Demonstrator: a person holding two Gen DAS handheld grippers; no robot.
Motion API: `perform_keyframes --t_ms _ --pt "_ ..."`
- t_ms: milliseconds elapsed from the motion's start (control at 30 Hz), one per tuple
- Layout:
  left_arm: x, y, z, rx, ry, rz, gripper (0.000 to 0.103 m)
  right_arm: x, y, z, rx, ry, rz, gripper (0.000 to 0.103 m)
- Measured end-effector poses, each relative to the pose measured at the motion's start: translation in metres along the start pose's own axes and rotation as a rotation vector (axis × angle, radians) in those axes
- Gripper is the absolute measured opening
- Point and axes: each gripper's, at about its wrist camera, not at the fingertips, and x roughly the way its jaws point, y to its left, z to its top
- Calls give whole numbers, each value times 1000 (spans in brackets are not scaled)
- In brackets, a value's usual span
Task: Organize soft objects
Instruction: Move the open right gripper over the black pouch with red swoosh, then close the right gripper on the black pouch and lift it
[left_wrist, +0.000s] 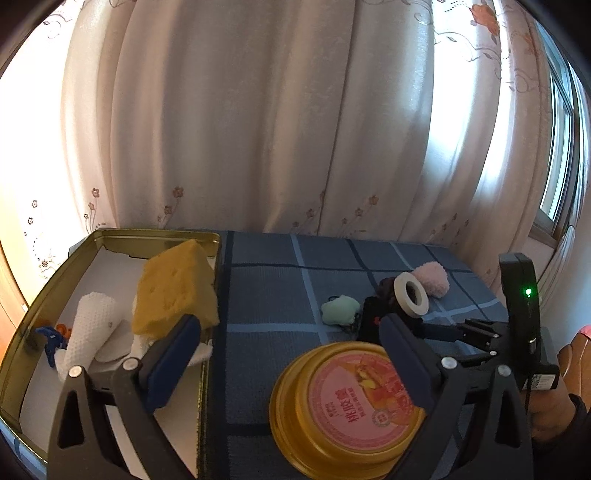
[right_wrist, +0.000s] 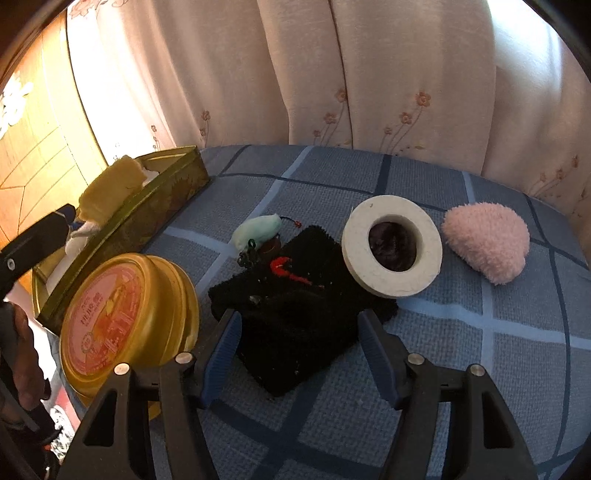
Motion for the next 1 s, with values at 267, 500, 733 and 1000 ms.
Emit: perform_keyframes --t_ms 267,500,733,1000 --pt "0 -6 1 13 1 2 99 -4 -2 -3 -6 -34 -24 22" --pt "1 -14 -1 15 4 -10 99 -18 8 -8 -35 -109 -45 15" --pt "6 -20 -2 28 15 -12 99 -24 5 -9 -16 -132 -34 15" --pt "6 -23 0 28 14 -18 99 -36 2 -12 -14 -188 -44 14"
